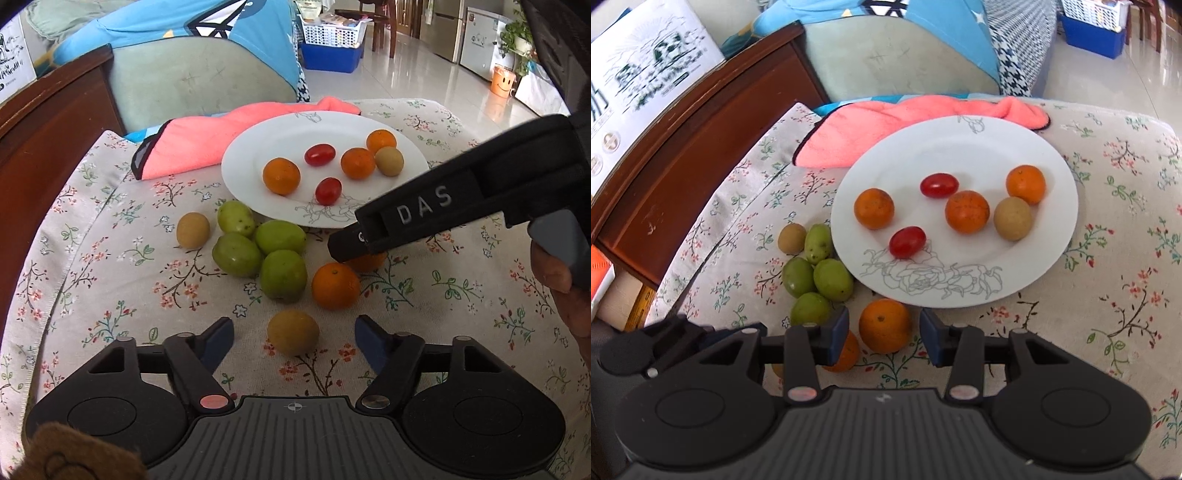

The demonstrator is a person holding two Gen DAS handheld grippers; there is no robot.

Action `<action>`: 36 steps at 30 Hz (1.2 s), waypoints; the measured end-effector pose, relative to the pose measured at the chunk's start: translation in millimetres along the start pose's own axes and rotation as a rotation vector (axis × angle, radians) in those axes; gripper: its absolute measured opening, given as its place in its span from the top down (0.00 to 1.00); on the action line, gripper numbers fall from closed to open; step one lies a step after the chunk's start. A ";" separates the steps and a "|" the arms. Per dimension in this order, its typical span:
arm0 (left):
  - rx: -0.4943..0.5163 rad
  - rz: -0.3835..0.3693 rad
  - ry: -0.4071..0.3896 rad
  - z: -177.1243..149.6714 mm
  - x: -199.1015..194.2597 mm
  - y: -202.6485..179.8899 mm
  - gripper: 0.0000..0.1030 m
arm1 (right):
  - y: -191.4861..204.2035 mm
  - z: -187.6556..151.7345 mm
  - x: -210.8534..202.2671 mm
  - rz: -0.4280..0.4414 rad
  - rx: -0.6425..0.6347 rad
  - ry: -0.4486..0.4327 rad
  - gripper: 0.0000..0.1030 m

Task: Organize fruits
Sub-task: 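Grasp a brown kiwi with the left tool while the right tool grasps a small orange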

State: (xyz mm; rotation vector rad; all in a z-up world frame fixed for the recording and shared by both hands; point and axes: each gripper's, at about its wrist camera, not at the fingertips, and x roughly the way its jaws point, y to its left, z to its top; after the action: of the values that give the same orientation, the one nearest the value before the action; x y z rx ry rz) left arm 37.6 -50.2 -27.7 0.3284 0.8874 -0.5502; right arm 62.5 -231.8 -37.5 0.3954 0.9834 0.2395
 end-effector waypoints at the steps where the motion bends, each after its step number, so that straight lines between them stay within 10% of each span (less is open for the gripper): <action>1: -0.004 -0.006 -0.001 0.1 -0.1 0.7 0.38 | -0.2 0.1 0.3 0.001 0.004 0.001 0.57; 15: -0.054 -0.024 -0.005 2.1 -1.9 7.4 0.73 | 1.5 -0.3 0.9 0.009 0.000 0.003 0.69; 36: -0.115 -0.041 0.012 4.6 -6.2 18.7 0.73 | 4.0 8.2 -18.0 0.069 0.014 -0.019 0.69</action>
State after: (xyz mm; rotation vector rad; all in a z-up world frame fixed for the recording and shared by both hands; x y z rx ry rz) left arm 48.2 -35.3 -19.2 0.2096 0.9348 -0.5329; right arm 59.7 -236.6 -18.2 0.4437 0.9537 0.2908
